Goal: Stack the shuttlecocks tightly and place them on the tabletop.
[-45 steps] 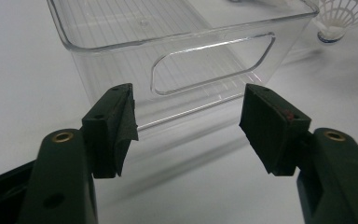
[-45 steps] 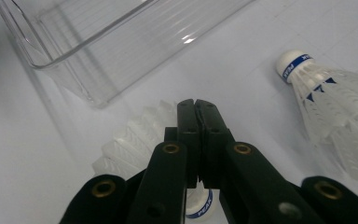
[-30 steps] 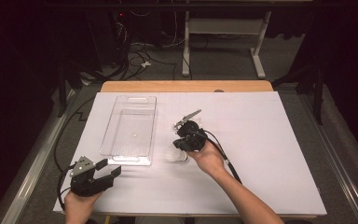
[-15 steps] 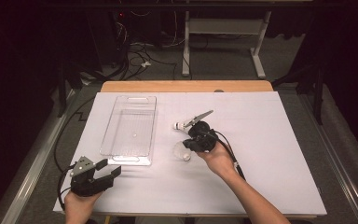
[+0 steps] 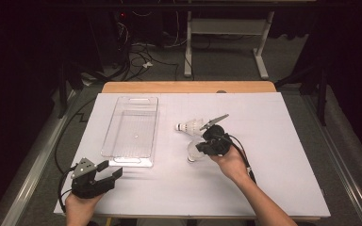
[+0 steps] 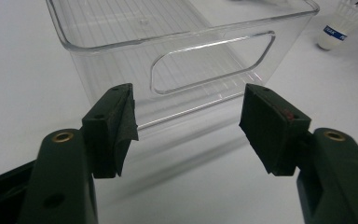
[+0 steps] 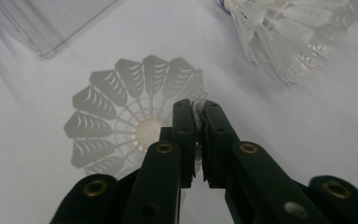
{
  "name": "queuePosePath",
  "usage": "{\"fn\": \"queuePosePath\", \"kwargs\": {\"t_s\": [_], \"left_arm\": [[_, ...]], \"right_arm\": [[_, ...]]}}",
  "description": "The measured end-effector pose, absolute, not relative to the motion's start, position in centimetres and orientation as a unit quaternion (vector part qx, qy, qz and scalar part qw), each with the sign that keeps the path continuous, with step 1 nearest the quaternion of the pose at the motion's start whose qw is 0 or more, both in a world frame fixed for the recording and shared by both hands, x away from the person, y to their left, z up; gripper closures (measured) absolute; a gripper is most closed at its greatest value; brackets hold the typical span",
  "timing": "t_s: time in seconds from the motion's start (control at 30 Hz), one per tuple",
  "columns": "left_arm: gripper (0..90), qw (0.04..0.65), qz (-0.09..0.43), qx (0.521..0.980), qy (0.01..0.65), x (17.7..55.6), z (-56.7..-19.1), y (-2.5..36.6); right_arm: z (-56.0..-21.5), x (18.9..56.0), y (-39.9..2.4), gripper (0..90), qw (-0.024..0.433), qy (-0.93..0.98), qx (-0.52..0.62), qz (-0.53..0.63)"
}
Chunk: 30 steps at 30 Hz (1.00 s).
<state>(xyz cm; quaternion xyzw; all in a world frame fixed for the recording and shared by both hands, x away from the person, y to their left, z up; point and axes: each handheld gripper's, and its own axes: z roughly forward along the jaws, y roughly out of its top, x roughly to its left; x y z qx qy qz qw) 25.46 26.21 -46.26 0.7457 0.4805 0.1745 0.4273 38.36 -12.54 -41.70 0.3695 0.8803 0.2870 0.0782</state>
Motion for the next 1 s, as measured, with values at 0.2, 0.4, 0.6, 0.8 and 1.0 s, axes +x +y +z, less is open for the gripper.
{"fn": "queuePosePath", "kwargs": {"t_s": [0.2, 0.4, 0.6, 0.8, 1.0], "left_arm": [[36.6, 0.427, 0.176, 0.744, 0.483, 25.4, -46.2, 26.2], [36.6, 0.427, 0.176, 0.745, 0.482, 25.4, -46.2, 26.2], [36.6, 0.425, 0.176, 0.746, 0.481, 25.4, -46.2, 26.1], [36.6, 0.425, 0.175, 0.747, 0.481, 25.4, -46.2, 26.1], [36.6, 0.426, 0.175, 0.746, 0.481, 25.4, -46.2, 26.1]], "right_arm": [[-42.3, 38.3, -13.5, 85.3, 0.077, 0.877, 0.378, 0.286], [-42.7, 38.4, -13.9, 84.7, 0.079, 0.878, 0.38, 0.281], [-43.1, 38.6, -14.3, 84.2, 0.079, 0.877, 0.382, 0.281], [-43.1, 38.6, -14.5, 82.8, 0.08, 0.877, 0.383, 0.278], [-43.7, 39.1, -14.8, 82.9, 0.081, 0.874, 0.393, 0.273]]}}
